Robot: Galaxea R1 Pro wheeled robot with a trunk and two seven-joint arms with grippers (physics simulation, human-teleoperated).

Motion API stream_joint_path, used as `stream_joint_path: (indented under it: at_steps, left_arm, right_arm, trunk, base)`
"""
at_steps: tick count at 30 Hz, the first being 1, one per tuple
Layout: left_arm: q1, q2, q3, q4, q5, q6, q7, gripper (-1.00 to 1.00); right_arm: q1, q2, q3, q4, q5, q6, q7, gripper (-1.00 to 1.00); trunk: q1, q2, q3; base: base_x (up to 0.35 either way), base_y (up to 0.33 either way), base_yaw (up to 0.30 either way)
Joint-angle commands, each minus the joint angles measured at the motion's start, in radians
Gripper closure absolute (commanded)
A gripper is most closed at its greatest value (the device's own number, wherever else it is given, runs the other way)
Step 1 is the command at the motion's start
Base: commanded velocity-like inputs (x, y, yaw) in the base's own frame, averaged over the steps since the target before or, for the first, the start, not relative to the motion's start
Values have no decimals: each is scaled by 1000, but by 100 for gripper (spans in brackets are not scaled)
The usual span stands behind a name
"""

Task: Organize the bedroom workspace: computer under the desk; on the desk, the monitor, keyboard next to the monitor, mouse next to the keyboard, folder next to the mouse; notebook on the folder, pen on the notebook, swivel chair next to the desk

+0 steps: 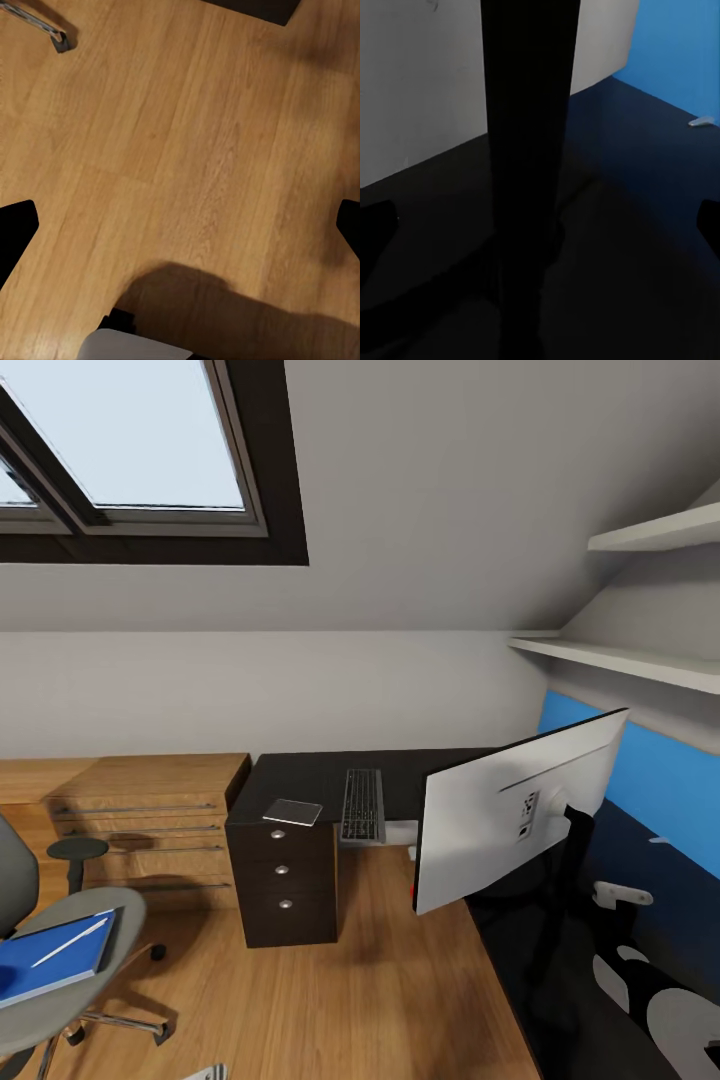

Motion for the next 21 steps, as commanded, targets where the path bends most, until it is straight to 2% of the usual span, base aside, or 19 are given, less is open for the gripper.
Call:
stream_joint_path:
  at_steps: [1,12,21]
  left_arm:
    - [0,1,-3,-2,10,1,10,-100]
    - [0,1,-3,-2,10,1,10,-100]
    - [0,1,-7,-1,9,1,9,-100]
  right_arm:
    - [-1,0,8,0,-4,-2,-5,-100]
    - [-1,0,9,0,-4,-4,-5,-100]
    - [-1,0,10,0,-4,-4,-5,-100]
  trunk:
    - [0,-1,-1]
    - [0,-1,-1]
    - [0,-1,-1]
  base:
    - [0,0,0]
    - [0,0,0]
    - [156,0,0]
